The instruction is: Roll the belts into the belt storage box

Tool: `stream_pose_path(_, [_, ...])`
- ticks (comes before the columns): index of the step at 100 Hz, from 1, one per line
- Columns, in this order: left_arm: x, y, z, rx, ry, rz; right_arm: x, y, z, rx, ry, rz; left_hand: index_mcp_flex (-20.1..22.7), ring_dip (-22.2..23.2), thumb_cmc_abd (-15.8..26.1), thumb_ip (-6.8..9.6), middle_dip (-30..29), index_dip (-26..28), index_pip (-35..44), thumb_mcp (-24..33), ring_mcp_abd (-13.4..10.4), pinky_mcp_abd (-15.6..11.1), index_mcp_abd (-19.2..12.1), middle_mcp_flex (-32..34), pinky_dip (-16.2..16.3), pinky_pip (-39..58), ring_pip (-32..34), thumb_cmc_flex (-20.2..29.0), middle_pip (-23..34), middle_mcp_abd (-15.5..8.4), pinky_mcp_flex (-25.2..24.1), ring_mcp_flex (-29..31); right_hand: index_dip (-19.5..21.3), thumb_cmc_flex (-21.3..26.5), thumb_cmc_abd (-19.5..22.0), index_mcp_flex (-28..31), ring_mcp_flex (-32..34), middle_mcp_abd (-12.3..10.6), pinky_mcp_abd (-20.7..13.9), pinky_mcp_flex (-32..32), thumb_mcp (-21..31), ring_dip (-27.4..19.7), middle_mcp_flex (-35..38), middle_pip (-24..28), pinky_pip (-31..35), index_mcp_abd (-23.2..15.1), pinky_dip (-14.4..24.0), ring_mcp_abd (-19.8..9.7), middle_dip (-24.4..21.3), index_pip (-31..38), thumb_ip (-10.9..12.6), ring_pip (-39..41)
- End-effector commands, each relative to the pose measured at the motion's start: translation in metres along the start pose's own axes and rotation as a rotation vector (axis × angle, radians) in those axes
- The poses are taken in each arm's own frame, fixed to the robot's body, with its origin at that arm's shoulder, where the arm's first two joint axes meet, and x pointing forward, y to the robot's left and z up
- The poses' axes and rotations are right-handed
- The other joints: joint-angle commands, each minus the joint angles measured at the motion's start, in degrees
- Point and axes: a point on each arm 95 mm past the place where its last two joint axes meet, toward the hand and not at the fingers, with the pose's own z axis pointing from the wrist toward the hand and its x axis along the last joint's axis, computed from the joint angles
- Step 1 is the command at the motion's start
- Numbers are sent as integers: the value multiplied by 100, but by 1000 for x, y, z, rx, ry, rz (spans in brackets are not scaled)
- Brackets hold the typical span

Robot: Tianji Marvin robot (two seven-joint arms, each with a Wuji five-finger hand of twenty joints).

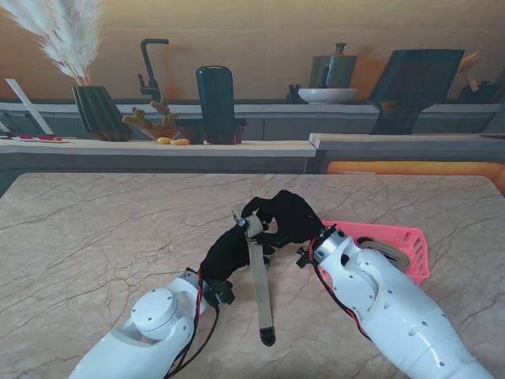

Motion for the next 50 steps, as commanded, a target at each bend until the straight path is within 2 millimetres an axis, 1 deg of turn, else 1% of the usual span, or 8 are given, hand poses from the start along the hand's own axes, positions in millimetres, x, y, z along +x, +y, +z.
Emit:
stream_pose_path(1, [23,11,7,-31,74,-8,1,-21,-12,73,10,-1,-100,-35,17,-181,-44,48,6,-95,-159,22,-1467,-86,31,103,30,-142,72,-221,77,-62,377,-119,19,974,-168,-23,117,-132,-40,-38,-87,70,53,-589,-120,-43,75,924,149,-80])
stream_pose_path(16, [25,12,6,-33,86,-28,2,-23,-13,82,34,-26,-115,-60,13,-162,-27,91,83,-47,-204,-32,-1470,-24,9,106,25,-48,120,-251,127,-3,467,-172,-4,968,-212,20,156,-156,10,-46,-192,58,19,-431,-126,-13,75,740,178,-111])
stream_pose_path(22, [26,13,6,-30,90,-35,3,-23,-13,84,38,-31,-154,-59,-19,-91,-1,157,189,100,-236,-92,-1481,8,-3,129,67,146,174,-279,167,48,492,-181,-7,969,-225,37,159,-168,25,-48,-217,56,10,-402,-128,-6,75,701,182,-116])
stream_pose_path(27, [26,13,5,-27,93,-38,2,-24,-13,87,43,-42,-183,-35,-87,-27,50,240,333,373,-297,-177,-1488,75,8,201,162,486,273,-335,210,138,505,-180,-5,956,-241,46,161,-171,37,-49,-241,53,8,-375,-127,-6,75,669,186,-120])
stream_pose_path(32, [27,14,5,-18,93,-36,2,-24,-14,91,45,-53,-201,-15,-173,8,116,351,542,813,-348,-245,-1505,171,29,300,269,781,398,-407,274,246,519,-196,3,950,-241,49,166,-171,45,-50,-254,54,6,-360,-128,-4,75,638,190,-119])
stream_pose_path(38, [28,14,5,-13,94,-29,1,-24,-14,94,42,-55,-185,24,-189,60,213,497,845,1349,-451,-393,-1524,331,53,417,432,1300,578,-540,368,439,538,-207,7,945,-245,51,172,-173,52,-52,-278,49,4,-334,-129,-1,73,609,195,-121])
stream_pose_path(48, [28,12,4,-11,93,-9,0,-24,-14,94,33,-54,-202,80,-178,167,363,685,1270,2010,-550,-522,-1577,519,99,569,639,1873,832,-685,500,662,603,-245,14,927,-272,96,172,-188,95,-60,-360,31,-4,-227,-131,16,66,457,231,-134])
stream_pose_path(50, [28,12,4,-12,93,-5,0,-23,-14,94,33,-56,-223,95,-219,113,582,716,1365,2104,-574,-541,-1592,555,106,590,682,1981,859,-709,520,692,643,-258,16,921,-275,104,172,-189,113,-62,-383,30,-5,-211,-131,18,66,398,244,-135])
